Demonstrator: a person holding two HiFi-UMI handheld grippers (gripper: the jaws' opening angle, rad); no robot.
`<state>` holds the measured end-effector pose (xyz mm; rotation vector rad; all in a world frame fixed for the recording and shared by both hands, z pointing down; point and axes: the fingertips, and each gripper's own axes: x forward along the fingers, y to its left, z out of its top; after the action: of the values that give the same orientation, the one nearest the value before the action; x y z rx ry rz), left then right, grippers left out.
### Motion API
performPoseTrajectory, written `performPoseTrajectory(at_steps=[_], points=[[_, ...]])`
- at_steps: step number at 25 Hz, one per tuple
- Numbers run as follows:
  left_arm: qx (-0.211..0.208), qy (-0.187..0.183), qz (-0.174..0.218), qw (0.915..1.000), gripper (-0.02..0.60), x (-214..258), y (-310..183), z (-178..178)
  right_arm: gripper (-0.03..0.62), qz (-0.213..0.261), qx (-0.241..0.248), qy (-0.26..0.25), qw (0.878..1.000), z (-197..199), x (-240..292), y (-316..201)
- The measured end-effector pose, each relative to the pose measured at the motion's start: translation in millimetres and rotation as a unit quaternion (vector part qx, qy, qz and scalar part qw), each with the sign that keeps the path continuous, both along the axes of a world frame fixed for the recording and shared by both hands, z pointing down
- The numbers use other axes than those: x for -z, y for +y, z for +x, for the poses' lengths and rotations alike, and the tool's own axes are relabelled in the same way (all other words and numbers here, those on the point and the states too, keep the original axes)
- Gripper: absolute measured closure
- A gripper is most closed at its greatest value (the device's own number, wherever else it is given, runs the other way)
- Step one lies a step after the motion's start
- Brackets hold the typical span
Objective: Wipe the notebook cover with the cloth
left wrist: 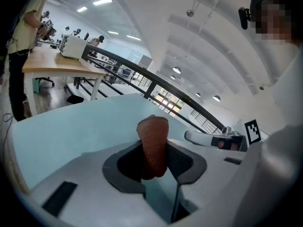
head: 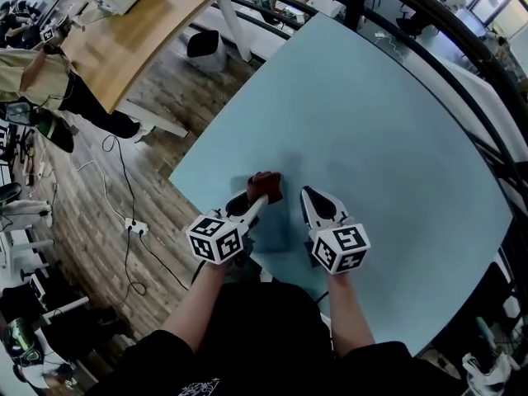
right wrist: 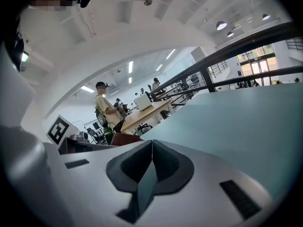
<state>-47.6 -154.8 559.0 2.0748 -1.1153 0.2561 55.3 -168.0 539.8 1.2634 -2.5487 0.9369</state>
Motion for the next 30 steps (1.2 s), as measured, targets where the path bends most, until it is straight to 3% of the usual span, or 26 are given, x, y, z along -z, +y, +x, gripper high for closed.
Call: performPoseTrajectory(at_steps=[16,22,30], points=[[0.006,0.035,-0.050,0.9981,0.448,-49.0,-12.5,3.3,0.586,-0.036,0.009,0.007,0.999,-22.9,-35.4,-6.1],[0.021,0.063,-0.088,0.9939,0.448,-56.7,-10.8,4.7,0.586,-0.041,0.014,0.011,0.999,-30.6,-39.5,-5.0],[0.047,0.067,-0.121,0.9893,0.448,-66.7,-8.7,-18.2,0.586,-0.048,0.016,0.020,0.999,-25.0,-44.6,-4.7]])
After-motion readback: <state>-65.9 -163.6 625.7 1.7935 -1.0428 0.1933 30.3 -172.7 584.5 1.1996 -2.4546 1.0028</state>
